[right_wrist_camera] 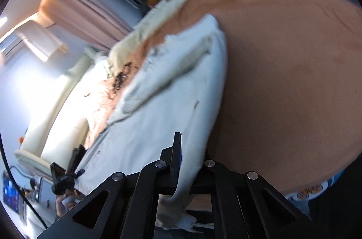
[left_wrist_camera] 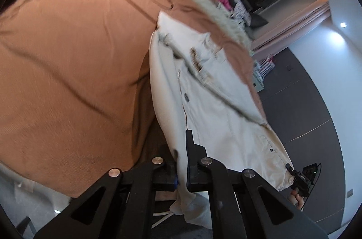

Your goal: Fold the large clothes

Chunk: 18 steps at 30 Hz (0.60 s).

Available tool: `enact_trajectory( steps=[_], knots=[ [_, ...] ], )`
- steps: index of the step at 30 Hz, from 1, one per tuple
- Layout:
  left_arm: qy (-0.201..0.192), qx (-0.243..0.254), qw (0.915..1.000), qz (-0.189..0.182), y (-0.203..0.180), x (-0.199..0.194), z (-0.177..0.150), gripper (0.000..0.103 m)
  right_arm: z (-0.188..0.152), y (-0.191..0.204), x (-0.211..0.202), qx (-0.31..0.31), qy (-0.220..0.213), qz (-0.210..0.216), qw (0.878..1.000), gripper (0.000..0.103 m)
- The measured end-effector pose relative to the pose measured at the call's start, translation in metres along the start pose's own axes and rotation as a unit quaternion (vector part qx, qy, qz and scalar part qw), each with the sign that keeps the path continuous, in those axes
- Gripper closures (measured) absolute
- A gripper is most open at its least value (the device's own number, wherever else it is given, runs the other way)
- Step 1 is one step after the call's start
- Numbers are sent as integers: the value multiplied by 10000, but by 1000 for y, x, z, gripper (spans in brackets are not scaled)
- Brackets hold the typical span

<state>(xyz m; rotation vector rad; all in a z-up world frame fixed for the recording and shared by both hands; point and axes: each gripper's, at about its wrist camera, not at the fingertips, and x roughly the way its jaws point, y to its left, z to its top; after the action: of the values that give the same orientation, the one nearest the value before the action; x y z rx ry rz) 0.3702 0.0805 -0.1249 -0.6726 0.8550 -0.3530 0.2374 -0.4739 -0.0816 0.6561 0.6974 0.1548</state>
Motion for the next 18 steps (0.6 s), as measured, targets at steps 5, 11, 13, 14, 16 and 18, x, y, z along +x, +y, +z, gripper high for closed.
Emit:
enact_trajectory(
  steps=[5,11,13,14,16,18],
  knots=[
    [-191,-35,9997,-112,2,-31,5,97,5,43,-19,-334,-88,192,9992,98],
    [-320,21,9993,-178,5,-72,-10,97,-4,70,-43,-536,-123,400,9977,98],
    [-358,25,9991,-208,9,-89,-19,97,-11,74,-52,-590,-101,449,9972,98],
    [-378,19,9990,-226,10,-96,-22,97,-15,78,-58,-636,-100,488,9967,98],
    [-426,21,9987,-271,13,-114,-32,97,-22,83,-67,-702,-113,548,9960,98],
    [-476,-3,9985,-285,14,-129,-40,97,-29,88,-76,-766,-144,613,9951,98]
  ],
)
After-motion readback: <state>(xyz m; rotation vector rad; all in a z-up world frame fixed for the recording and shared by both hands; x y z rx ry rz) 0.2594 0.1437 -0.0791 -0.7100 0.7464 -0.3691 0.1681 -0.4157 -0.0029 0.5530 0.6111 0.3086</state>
